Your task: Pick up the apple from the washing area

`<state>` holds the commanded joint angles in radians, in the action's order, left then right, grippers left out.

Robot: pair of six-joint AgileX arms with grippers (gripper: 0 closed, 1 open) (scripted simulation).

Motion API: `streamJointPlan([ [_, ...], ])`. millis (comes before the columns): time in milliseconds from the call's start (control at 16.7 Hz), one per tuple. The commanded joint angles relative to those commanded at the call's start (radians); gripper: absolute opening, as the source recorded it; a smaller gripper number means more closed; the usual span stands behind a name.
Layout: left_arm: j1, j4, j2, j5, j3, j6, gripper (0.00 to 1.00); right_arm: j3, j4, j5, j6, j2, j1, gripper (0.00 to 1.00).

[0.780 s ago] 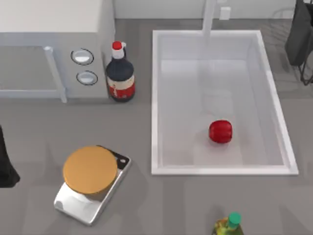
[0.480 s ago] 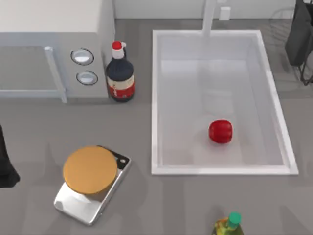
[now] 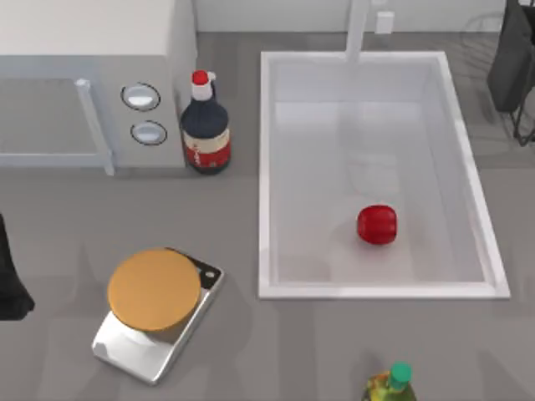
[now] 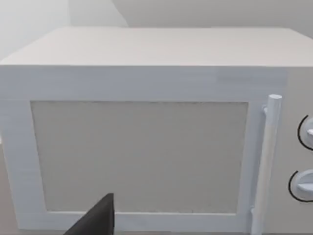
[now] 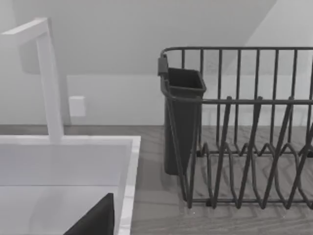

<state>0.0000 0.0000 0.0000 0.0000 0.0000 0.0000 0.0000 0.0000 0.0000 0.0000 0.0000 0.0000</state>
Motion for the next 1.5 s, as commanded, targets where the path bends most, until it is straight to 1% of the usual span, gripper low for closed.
streamJointPlan([
  [660,0.000,0.000,0.000,0.000,0.000,0.000,1.00,0.000,0.000,0.000,0.000,0.000,0.000,1.00],
  [840,0.000,0.000,0.000,0.000,0.000,0.000,1.00,0.048,-0.029,0.000,0.010,0.056,0.010,1.00],
  [960,0.000,0.000,0.000,0.000,0.000,0.000,1.00,0.119,-0.073,0.000,0.025,0.140,0.026,1.00],
  [1140,0.000,0.000,0.000,0.000,0.000,0.000,1.00,0.278,-0.171,0.000,0.059,0.328,0.060,1.00],
  [1500,0.000,0.000,0.000,0.000,0.000,0.000,1.00,0.718,-0.440,0.000,0.154,0.851,0.152,1.00],
])
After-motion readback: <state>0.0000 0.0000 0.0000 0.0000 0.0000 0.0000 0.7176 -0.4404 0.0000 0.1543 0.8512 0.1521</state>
